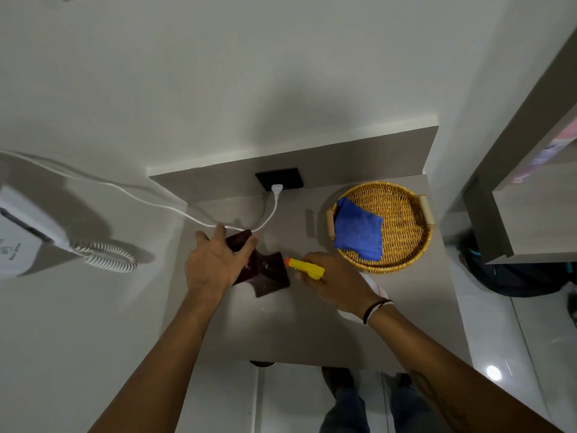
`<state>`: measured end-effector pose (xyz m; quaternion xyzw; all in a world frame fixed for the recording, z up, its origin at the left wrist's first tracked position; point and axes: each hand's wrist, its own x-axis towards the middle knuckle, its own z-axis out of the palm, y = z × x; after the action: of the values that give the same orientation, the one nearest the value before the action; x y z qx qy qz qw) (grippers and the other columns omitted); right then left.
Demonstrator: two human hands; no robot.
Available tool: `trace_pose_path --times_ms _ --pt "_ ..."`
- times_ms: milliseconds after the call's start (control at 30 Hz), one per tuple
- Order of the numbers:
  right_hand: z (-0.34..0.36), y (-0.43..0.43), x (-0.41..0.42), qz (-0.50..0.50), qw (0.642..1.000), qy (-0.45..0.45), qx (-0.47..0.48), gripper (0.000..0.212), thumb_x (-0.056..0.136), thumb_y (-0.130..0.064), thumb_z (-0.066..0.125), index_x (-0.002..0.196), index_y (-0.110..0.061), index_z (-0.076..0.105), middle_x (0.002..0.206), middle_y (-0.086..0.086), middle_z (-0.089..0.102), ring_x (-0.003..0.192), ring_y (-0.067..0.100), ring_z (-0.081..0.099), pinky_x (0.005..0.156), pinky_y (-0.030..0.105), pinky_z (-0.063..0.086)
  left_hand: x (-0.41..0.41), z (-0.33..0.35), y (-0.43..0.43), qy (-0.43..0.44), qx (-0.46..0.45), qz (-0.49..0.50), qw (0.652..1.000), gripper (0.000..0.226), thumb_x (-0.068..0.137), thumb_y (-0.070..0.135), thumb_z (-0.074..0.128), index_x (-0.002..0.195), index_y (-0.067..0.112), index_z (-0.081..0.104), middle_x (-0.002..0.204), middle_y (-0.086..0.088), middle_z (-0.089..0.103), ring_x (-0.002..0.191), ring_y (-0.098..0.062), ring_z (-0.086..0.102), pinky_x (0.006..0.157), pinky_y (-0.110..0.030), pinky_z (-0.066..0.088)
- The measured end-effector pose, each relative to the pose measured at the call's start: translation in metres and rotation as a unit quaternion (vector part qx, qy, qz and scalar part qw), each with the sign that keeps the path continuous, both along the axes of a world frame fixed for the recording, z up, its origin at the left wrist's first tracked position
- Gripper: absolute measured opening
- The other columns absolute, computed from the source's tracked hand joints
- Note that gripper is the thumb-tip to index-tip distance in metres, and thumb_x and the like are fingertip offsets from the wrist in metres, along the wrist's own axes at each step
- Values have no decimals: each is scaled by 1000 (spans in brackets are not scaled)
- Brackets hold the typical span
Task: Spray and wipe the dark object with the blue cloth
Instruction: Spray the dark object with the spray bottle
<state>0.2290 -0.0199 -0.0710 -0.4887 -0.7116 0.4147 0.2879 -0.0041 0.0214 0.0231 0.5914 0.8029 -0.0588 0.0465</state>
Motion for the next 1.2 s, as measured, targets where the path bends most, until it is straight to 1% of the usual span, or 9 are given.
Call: trace_pose_path --times_ms 167,267,367,500,667,833,1033,1100,1200 --pt "-3 -4 8 -11 1000 -2 -3 21 102 -38 60 88 -24 64 75 -7 60 66 14 58 62 37 51 8 -1 -1 4 -39 -11 999 88 88 92 28 132 23 60 116 -15 58 102 -41 64 76 -46 48" --pt "-4 -4 11 -14 1000 0 2 21 102 -37 62 88 -21 65 74 -7 60 64 12 56 59 31 46 3 7 -3 -25 -94 -28 995 111 76 101 31 157 27 42 143 -17 54 131 -43 56 100 -55 51" --pt "-5 -5 14 -14 1000 -2 0 19 102 -33 64 90 -18 67 76 -4 63 65 13 57 60 27 43 -6 17 -6 -105 -129 -119 979 130 66 100 59 169 29 22 169 -8 38 153 -34 39 121 -58 38" --pt "-1 -8 15 -4 1000 -1 -3 18 102 -30 64 95 -15 69 80 -2 64 69 14 57 63 28 46 -12 18 -9 -91 -93 -170 977 129 64 77 86 168 24 30 158 -7 51 140 -30 52 112 -52 49" --pt "9 -12 9 41 999 -14 -13 20 103 -31 63 105 -12 70 94 7 72 83 22 66 78 42 55 -8 23 -1 -103 -47 -93 989 122 62 86 76 160 22 44 146 -12 60 127 -34 62 102 -50 54" --pt "16 -12 3 38 999 -10 0 22 103 -32 62 104 -11 68 92 7 70 81 21 63 76 43 54 -16 29 8 -164 -55 -10 985 126 56 91 72 160 24 46 143 -9 66 123 -31 67 102 -47 56" --pt "7 -12 5 31 999 -29 12 20 103 -34 62 101 -14 68 86 -1 66 75 16 60 69 37 51 -25 34 12 -195 -47 27 979 124 49 92 73 152 27 55 130 -4 73 100 -21 67 92 -42 58" --pt "2 -12 9 23 999 -31 12 19 102 -33 63 98 -15 68 82 -8 58 71 11 53 65 32 45 -24 35 13 -198 -48 28 979 123 50 91 74 153 27 54 131 -4 72 103 -23 68 94 -44 59" --pt "-2 -12 14 21 999 -48 1 20 102 -34 62 96 -15 67 81 -6 59 70 12 54 66 40 52 -21 35 13 -190 -45 24 980 118 54 89 77 152 27 55 133 -5 72 111 -28 71 96 -45 58"
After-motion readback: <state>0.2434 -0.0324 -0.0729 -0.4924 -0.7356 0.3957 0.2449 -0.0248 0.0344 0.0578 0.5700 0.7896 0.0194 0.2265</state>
